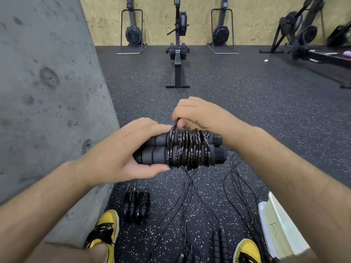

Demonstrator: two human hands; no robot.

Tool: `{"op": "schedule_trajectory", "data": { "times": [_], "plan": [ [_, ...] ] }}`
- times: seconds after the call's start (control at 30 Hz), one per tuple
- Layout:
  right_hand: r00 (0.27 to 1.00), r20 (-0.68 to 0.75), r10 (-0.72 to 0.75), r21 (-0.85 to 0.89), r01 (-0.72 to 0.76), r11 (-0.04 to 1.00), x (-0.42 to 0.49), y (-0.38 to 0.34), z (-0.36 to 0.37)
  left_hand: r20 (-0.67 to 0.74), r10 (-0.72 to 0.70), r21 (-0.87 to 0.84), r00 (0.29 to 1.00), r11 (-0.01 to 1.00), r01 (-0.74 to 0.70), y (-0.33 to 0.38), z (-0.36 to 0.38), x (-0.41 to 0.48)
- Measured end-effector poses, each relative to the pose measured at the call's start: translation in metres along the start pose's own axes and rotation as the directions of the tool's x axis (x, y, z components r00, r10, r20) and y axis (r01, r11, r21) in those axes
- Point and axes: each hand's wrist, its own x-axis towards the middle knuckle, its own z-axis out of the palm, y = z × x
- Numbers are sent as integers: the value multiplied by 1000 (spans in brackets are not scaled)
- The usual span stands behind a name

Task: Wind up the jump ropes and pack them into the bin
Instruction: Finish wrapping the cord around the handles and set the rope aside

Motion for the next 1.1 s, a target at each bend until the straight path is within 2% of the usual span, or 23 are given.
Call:
{"op": "schedule_trajectory", "data": {
  "times": [0.03,0.07,0.13,0.17,0.23,0.27,0.33,0.4,0.47,0.57,0.63,0.77,0.87,0.97,1.1],
  "plan": [
    [1000,11,24,47,-25,999,1,-4,2,-5,-30,-36,1000,999,30,1,2,1],
    [991,82,104,96,-112,989,7,-11,-1,-24,-59,-63,998,996,57,2,4,1],
    [920,285,268,154,-320,935,9,-19,1,-105,-134,-115,985,986,122,3,10,1],
    [905,291,309,136,-358,924,5,-23,6,-154,-180,-148,971,976,158,3,12,2],
    [915,82,395,273,-402,874,-3,-29,22,-239,-244,-162,940,964,209,5,17,6],
    [882,79,465,378,-459,804,-6,-34,25,-262,-274,-156,925,958,239,4,20,9],
    [804,191,563,605,-548,577,2,-41,30,-271,-353,-194,896,931,308,3,25,14],
    [755,229,615,715,-559,420,7,-44,35,-271,-441,-271,856,888,372,0,30,20],
    [751,228,620,796,-511,326,12,-48,45,-292,-512,-293,808,852,434,-6,33,25],
    [701,156,696,807,-497,320,16,-58,58,-324,-555,-325,766,826,461,-10,33,31],
    [675,54,736,786,-484,386,21,-65,59,-362,-542,-308,759,837,452,-8,32,33],
    [716,-47,696,670,-494,553,22,-69,52,-323,-603,-419,730,782,461,-3,29,36],
    [763,-111,636,643,-433,631,17,-71,45,-332,-567,-466,754,793,392,2,23,37],
    [760,-169,627,634,-404,660,12,-74,41,-367,-532,-541,763,789,290,7,16,37],
    [702,-275,657,659,-360,660,8,-80,43,-322,-643,-676,694,670,307,13,13,38]
  ]
}}
